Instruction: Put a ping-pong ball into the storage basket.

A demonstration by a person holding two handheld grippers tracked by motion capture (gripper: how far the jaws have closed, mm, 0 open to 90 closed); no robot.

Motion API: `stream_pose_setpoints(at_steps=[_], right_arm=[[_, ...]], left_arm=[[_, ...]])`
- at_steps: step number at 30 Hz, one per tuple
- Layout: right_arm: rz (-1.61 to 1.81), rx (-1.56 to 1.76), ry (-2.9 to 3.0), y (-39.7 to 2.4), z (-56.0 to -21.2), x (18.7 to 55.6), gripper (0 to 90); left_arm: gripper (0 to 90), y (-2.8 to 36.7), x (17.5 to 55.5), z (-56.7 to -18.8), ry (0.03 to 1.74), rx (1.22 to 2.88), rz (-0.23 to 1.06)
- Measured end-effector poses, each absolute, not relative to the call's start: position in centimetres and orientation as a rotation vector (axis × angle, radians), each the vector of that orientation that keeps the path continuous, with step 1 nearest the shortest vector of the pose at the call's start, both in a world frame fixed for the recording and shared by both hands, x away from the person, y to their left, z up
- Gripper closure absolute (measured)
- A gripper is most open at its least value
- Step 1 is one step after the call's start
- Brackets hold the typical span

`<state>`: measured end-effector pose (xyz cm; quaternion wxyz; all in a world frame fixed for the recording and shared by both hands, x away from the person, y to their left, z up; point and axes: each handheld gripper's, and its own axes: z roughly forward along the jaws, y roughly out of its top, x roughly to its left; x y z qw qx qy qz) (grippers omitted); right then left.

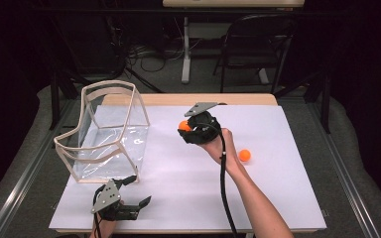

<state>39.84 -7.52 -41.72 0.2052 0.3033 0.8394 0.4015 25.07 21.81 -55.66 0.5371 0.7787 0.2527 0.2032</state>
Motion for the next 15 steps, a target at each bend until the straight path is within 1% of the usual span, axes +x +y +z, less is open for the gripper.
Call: stream_pose_setpoints(at_steps=[15], right_arm=[[1.140,0.823,2.361,-5.9,-41.5,40.6,51.1]], left_arm=[[15.7,21.8,25.0,-55.6,0.592,1.855,0.476]])
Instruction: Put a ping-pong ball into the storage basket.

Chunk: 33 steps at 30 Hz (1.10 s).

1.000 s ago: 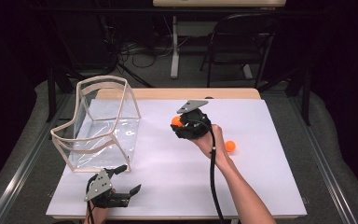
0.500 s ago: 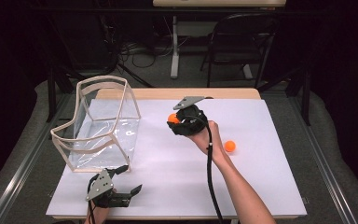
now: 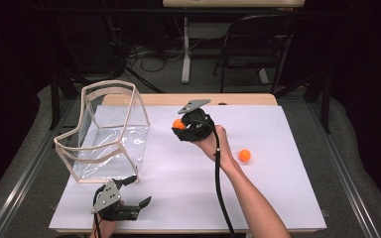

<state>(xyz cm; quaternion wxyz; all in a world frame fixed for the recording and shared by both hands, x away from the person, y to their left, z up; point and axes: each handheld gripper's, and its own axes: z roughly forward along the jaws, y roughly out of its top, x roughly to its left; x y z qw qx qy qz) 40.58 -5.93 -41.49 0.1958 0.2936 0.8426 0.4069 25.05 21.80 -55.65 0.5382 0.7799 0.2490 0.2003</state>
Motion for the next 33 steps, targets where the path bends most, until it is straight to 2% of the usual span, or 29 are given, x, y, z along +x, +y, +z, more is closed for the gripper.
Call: stream_pose_setpoints(at_steps=[33], right_arm=[[1.175,0.774,2.351,-3.7,-39.3,41.9,51.1]], left_arm=[[15.7,21.9,25.0,-55.6,0.590,1.855,0.476]])
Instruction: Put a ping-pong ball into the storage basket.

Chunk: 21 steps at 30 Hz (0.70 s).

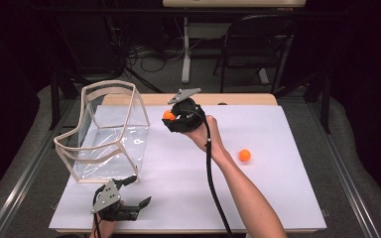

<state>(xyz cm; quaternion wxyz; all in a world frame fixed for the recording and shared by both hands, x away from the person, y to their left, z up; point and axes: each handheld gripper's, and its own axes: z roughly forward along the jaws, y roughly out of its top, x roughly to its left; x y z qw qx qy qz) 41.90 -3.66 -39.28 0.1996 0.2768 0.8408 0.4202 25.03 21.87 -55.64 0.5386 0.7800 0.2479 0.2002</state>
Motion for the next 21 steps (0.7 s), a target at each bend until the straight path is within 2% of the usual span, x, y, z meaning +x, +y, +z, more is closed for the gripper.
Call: stream_pose_setpoints(at_steps=[21], right_arm=[[1.205,0.744,2.343,-2.6,-37.8,42.2,51.1]], left_arm=[[15.7,21.9,24.9,-55.6,0.591,1.855,0.480]])
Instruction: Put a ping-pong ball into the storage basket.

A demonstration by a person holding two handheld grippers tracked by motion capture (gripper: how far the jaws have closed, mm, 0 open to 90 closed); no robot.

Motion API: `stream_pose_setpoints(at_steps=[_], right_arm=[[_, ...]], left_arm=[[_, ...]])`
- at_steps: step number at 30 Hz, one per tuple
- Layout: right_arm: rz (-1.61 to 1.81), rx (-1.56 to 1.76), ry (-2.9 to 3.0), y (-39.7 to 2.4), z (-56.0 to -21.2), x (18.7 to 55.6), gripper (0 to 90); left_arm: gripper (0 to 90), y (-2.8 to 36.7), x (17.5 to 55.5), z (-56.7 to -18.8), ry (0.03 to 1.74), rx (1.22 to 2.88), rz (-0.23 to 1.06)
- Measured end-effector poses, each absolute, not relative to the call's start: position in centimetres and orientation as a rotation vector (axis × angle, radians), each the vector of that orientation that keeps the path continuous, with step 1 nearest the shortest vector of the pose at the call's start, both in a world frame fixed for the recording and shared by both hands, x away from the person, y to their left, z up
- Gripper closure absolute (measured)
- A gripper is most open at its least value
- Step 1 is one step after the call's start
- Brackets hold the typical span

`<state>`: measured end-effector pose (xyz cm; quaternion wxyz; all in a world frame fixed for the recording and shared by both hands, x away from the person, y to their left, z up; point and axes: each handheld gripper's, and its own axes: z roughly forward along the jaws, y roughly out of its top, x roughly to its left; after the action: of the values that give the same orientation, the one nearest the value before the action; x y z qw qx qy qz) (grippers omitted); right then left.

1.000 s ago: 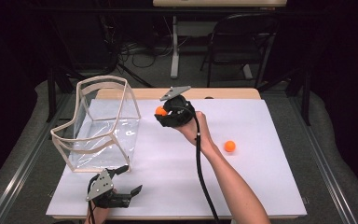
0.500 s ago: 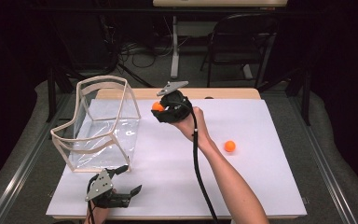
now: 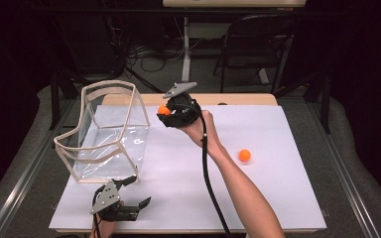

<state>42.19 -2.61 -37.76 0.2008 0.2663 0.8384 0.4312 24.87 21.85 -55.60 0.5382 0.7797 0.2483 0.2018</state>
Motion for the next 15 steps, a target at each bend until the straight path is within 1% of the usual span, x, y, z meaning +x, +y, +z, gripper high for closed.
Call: stream_pose_setpoints(at_steps=[15], right_arm=[[1.196,0.737,2.345,-2.39,-37.22,42.55,51.1]], left_arm=[[15.7,21.89,24.97,-55.64,0.587,1.857,0.473]])
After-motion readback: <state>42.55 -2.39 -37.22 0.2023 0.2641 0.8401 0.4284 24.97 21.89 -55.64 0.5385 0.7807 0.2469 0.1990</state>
